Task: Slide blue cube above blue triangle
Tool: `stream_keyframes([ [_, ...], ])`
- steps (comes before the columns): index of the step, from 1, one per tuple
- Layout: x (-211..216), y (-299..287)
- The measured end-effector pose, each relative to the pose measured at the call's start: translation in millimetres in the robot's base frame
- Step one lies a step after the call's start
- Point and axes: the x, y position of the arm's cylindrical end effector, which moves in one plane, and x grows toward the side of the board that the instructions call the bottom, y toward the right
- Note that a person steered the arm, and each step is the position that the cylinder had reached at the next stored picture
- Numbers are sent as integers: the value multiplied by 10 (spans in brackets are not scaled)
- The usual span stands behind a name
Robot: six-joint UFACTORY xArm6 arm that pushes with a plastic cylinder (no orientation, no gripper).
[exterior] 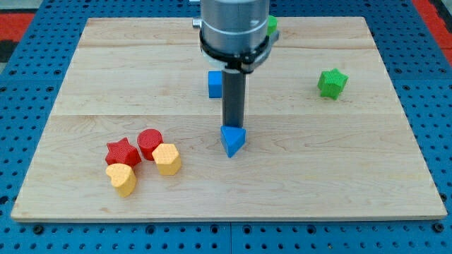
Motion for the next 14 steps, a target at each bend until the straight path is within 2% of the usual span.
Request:
stream_keyframes([
  [2, 523, 13],
  [3, 203, 194],
  [4, -371, 372],
  [6, -1359, 333],
  [7, -1402, -30],
  [8, -1269, -312],
  [12, -336, -312],
  [14, -173, -644],
])
